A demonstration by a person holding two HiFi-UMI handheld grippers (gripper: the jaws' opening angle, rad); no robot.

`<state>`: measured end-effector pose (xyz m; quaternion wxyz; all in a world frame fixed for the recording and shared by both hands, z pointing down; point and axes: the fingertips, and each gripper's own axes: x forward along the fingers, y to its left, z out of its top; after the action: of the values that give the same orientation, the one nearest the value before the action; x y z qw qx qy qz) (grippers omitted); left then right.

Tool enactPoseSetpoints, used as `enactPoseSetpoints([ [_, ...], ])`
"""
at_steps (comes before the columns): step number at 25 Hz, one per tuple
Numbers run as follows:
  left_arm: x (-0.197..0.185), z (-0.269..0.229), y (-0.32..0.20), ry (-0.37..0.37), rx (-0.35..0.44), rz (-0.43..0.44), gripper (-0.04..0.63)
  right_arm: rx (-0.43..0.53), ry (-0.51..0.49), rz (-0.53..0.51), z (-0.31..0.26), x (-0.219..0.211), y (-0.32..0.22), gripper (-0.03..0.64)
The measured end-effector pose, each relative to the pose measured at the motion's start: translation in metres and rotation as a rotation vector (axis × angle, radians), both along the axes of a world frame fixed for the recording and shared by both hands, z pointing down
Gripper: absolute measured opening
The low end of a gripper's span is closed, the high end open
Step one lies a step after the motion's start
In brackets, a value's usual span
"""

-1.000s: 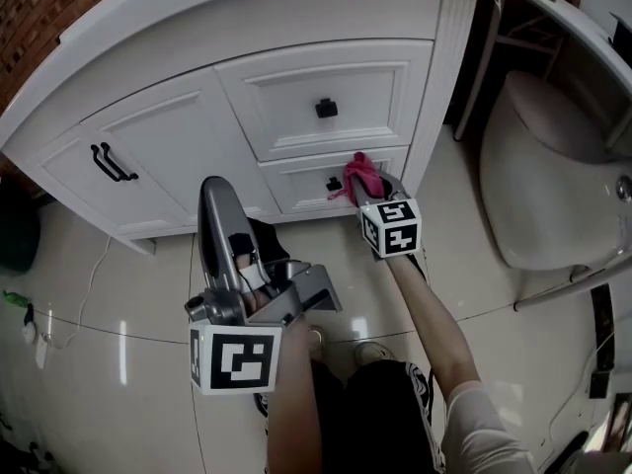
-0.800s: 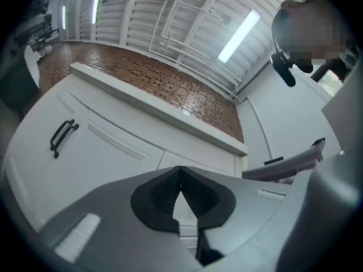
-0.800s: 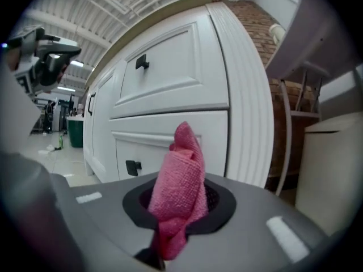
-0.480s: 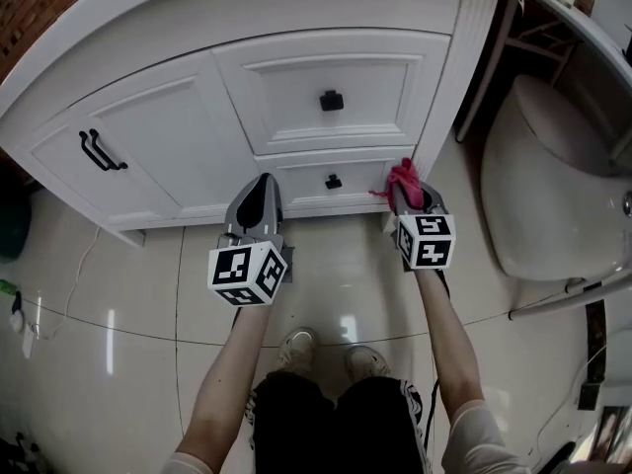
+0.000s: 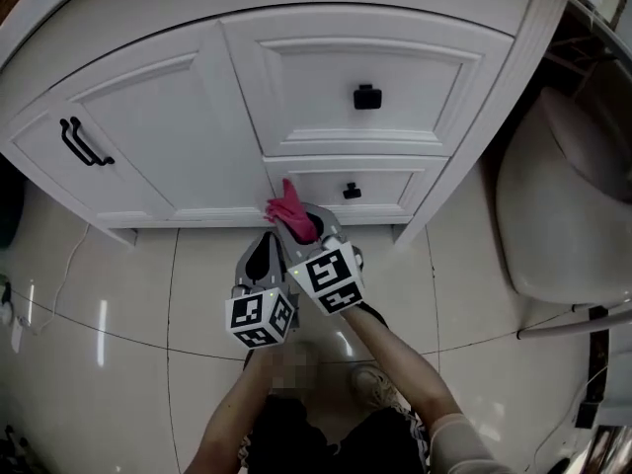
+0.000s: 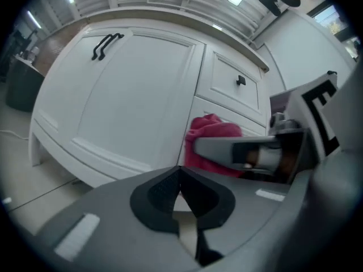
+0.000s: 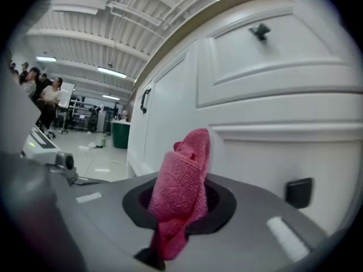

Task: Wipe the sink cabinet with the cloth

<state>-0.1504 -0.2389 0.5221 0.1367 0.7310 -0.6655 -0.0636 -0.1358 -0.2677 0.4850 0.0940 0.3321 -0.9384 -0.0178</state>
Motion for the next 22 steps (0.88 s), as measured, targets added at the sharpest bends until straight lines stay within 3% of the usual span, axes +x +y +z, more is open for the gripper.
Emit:
enactPoseSetpoints([
  [2,-0.01,0.008,0.009,0.013,-0.019,-0.021,0.002,-0.023,0.048,-0.025,0.019,-0.026,-0.007,0.055],
  [5,-0.004,0.01,0.007,-0.018,-0.012,0.011,0.002,-0.065,0.032,0.027,0.031,-0.017,-0.021,0.054],
  [10,0.029,0.002,-0.001,-0.048,0.019,0.104,0.002,-0.124,-0.023,0.224,0.041,0.078,-0.043,0.055],
  [13,0.048,-0.006,-0.002,-0.073,0.041,0.157,0.002,-0.119,-0.008,0.342,0.043,0.142,-0.053,0.055],
  [17,0.06,-0.009,-0.002,-0.076,0.042,0.177,0.002,-0.122,-0.008,0.47,0.044,0.216,-0.056,0.055],
  [22,0.064,-0.007,-0.001,-0.099,0.031,0.183,0.002,-0.145,-0.031,0.592,0.052,0.269,-0.056,0.055],
])
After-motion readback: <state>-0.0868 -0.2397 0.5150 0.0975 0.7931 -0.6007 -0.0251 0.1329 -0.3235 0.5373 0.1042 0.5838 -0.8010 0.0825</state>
